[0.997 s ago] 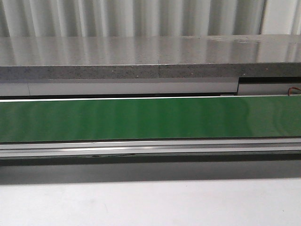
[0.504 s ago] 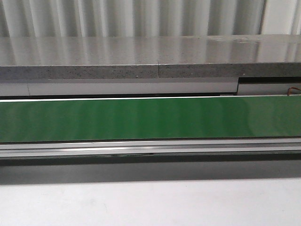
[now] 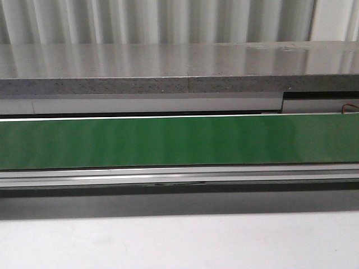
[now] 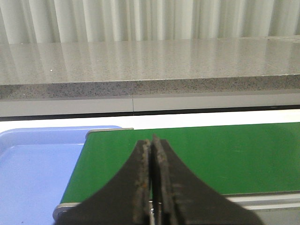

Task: Move button from right to left
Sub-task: 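Lift the button with the right gripper and set it on the belt end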

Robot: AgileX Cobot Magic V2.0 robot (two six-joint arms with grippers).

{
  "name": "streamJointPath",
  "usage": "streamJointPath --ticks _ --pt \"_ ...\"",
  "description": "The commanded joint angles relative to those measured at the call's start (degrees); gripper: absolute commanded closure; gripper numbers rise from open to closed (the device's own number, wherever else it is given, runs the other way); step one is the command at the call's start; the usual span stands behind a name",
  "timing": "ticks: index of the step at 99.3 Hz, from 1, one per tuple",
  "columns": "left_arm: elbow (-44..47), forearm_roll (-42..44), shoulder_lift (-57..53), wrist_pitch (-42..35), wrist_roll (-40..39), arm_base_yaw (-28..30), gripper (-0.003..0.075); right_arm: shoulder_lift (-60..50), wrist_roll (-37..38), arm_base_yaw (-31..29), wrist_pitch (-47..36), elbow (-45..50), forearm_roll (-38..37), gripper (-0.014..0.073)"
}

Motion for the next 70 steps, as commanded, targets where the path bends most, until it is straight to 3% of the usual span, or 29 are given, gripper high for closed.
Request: streamJointPath --ticks 1,33,70 --pt "1.43 -0.37 -2.01 -4.66 -0.60 -0.35 0.0740 -5.95 -0.48 -0.18 0.27 -1.99 1.32 0.0398" --pt "1.43 -0.37 -2.01 -4.66 -0.60 -0.35 0.0740 -20.23 -0.48 1.20 6.74 -1.99 5.08 0.0398" --pt "1.43 -0.37 -2.01 -4.66 -0.60 -0.35 0.0740 -20.30 -0.48 13.56 10.33 -0.91 5.23 0.0398"
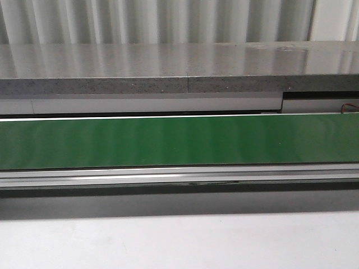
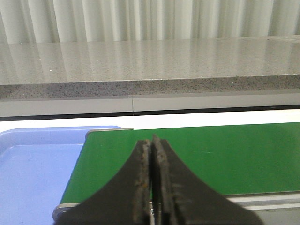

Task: Move button from right to left
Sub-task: 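Lift the button with the right gripper and set it on the belt end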

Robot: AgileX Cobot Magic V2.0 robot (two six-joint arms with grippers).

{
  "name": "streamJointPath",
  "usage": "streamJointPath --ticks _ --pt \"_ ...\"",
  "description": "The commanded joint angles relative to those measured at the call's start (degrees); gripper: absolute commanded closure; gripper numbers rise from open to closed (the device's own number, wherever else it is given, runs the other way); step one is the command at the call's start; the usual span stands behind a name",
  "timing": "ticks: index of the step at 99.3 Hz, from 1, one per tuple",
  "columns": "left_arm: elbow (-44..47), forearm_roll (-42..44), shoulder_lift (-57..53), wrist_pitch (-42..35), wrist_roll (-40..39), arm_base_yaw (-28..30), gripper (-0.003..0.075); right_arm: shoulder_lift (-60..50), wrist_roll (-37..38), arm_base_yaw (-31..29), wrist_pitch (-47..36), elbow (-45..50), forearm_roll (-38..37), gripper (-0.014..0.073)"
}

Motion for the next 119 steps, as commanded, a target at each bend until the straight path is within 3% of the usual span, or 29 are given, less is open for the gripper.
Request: streamJointPath --ticks 1,45,66,92,119 --pt "1.43 -0.37 -2.01 -4.66 -0.60 -0.35 0.0740 -1.50 -0.48 2.02 -1.42 -1.15 1.27 0.0398" --pt "1.43 -0.37 -2.01 -4.66 -0.60 -0.35 0.0740 3.66 -0.43 4.23 -0.86 -0.73 1.54 0.0378" --pt "1.43 -0.37 -2.01 -4.66 -0.60 -0.35 0.0740 3.66 -0.43 4.23 -0.57 -0.73 1.75 0.0225" --pt "1.43 -0.37 -2.01 -4.66 -0.60 -0.35 0.0740 3.11 -0.43 4.23 -0.86 -0.79 2.24 -0.0031" --pt "1.43 -0.37 -2.01 -4.66 -0.60 -0.35 0.0740 -4.15 -2.06 7.41 -3.49 -0.79 2.69 -0.0054"
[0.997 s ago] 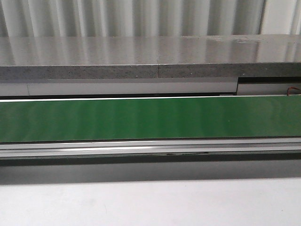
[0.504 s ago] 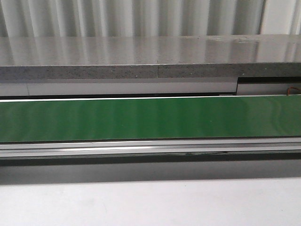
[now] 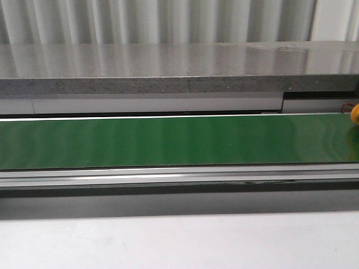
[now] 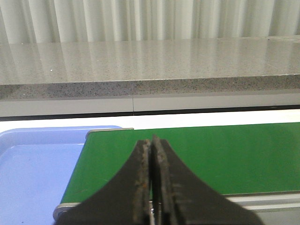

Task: Move button from right to left
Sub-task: 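Lift the button with the right gripper and set it on the belt end, then open the right gripper and withdraw it from the button on the belt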

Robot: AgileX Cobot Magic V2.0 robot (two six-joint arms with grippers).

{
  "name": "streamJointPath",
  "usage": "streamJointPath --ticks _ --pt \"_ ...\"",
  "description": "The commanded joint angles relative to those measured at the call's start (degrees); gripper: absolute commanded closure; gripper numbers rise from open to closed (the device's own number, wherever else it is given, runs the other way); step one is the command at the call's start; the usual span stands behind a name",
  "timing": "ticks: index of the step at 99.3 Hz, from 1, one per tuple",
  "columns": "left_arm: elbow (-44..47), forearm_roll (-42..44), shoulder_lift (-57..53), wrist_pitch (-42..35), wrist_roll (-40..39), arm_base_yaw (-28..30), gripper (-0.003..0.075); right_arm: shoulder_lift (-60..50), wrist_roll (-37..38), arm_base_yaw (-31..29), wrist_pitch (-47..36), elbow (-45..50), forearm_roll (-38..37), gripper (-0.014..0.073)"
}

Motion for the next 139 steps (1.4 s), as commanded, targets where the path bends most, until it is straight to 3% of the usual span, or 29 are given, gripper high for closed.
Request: streamJointPath --ticks 1,38,107,117,124,139 --pt "1.43 -0.37 -2.01 -4.66 -0.60 -0.35 0.0740 -5.77 -1.52 1.61 -2.43 -1.42 1.52 -0.0054" --pt "1.43 -0.37 -2.01 -4.66 -0.60 -0.35 0.0740 -22.50 -2.73 9.04 -2.25 1.05 -1.27 -0.0054" --pt "1.43 -0.37 -2.01 -4.66 -0.60 -0.35 0.0740 -64.95 -2.63 9.04 -6.80 33.69 -3.38 -0.0041" --pt "1.43 -0.37 -2.01 -4.66 -0.60 -0.35 0.0740 -68.40 -2.63 9.04 -6.44 35.08 -3.40 0.0046" --pt "1.43 -0.37 -2.01 -4.66 -0.60 -0.35 0.0740 -69.72 -2.63 9.04 -6.04 35.29 -3.40 0.0158" --pt "1.43 -0.37 -2.01 -4.66 -0.60 -0.35 0.0740 -69.88 -2.63 9.04 -5.34 35.29 -3.40 0.0486"
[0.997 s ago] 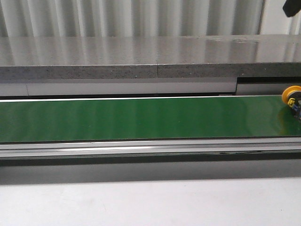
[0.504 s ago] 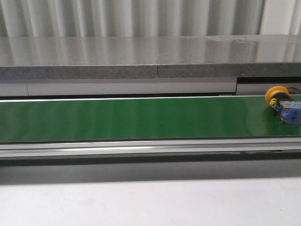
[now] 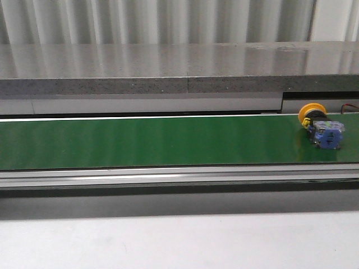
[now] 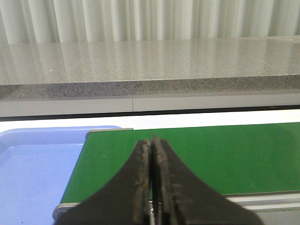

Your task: Move button from right to left

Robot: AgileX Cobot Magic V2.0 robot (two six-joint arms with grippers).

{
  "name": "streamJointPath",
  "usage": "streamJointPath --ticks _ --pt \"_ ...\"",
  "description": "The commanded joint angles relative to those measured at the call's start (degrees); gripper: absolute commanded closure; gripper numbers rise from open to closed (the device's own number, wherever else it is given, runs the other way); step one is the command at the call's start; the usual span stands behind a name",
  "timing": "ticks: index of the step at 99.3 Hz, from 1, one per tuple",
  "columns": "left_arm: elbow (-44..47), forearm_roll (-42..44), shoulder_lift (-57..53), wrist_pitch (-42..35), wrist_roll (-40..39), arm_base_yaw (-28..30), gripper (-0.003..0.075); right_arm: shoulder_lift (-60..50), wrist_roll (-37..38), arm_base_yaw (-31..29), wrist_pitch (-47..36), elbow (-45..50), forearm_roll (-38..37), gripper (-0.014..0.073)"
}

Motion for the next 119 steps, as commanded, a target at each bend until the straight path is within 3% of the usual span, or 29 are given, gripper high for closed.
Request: streamJointPath --ticks 1,11,119 --pt "1.43 -0.37 -2.01 -4.66 -0.60 -0.35 0.0740 0.28 -0.61 0.05 -3.23 -1.15 0.28 0.0486" --pt "1.43 -0.37 -2.01 -4.66 -0.60 -0.35 0.0740 0.28 -0.61 0.05 -3.18 -1.15 0.28 0.0667" --pt "-0.16 -1.59 -2.01 -6.23 -0.60 -0.35 0.0740 0.28 -0.61 0.05 -3.23 -1.15 0.64 0.0661"
